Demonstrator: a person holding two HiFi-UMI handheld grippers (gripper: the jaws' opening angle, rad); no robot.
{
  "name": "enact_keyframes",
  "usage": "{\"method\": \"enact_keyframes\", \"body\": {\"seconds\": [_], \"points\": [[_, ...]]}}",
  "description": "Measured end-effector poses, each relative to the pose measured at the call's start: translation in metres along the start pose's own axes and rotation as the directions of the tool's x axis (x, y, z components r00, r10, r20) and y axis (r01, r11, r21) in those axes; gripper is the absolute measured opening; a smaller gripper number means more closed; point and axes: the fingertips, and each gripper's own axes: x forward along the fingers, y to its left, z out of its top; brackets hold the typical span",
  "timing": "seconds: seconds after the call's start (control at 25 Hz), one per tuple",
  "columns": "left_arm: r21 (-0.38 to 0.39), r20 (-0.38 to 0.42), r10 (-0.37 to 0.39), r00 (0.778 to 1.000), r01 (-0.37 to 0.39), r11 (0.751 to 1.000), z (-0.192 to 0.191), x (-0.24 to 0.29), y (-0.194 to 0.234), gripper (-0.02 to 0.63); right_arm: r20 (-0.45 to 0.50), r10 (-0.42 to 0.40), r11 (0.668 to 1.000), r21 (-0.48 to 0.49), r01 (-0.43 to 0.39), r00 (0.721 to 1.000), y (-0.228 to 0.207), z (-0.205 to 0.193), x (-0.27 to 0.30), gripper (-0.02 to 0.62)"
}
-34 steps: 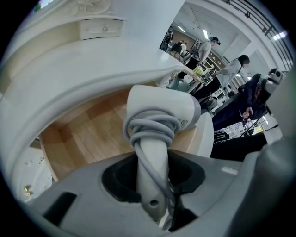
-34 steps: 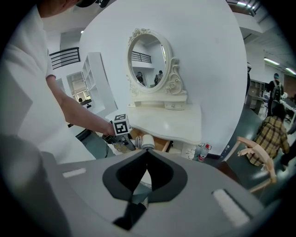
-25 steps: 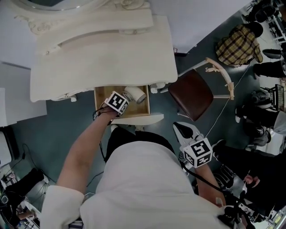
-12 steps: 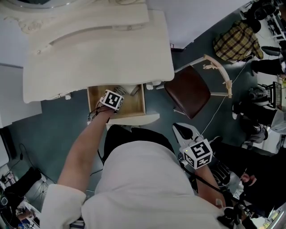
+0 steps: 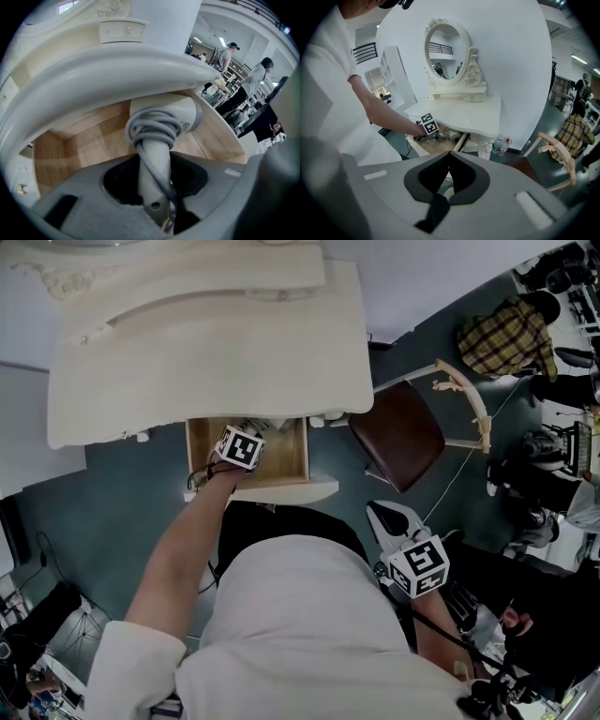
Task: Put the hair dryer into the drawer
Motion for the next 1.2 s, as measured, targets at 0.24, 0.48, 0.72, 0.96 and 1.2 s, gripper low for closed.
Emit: {"method": "enact_keyframes", "body": {"seconds": [0.24, 0.48, 0.72, 0.96, 1.2], "points": [[0.016, 0.030, 0.011, 0.999, -0.012, 1.000, 0.001, 0.009, 0.004, 0.149, -0.009, 0.001, 1.000, 0.002, -0.001, 1.000, 0.003, -0.006, 0.009, 0.000], [0.045, 0.051, -0.013, 0.999, 0.011, 0.999, 0.001, 0.013, -0.004, 0.152, -0.013, 0.004, 1.000, 0.000, -0.004, 1.000, 0.005, -0.005, 0.005, 0.000], [0.050, 0.058, -0.015, 0.998, 0.012, 0.999, -0.002, 0.019, 0.000, 0.160, -0.021, 0.007, 1.000, 0.003, -0.006, 1.000, 0.006, -0.008, 0.008, 0.001], [0.062, 0.065, -0.016, 0.998, 0.012, 0.998, -0.005, 0.015, 0.002, 0.183, -0.023, 0.024, 1.000, -0.001, -0.025, 0.999, 0.011, -0.008, 0.012, 0.002], [0.053, 0.054, -0.014, 0.998, 0.011, 0.999, -0.008, 0.004, 0.003, 0.206, -0.008, 0.044, 0.999, -0.009, -0.044, 0.999, 0.012, -0.003, 0.016, 0.000]]}}
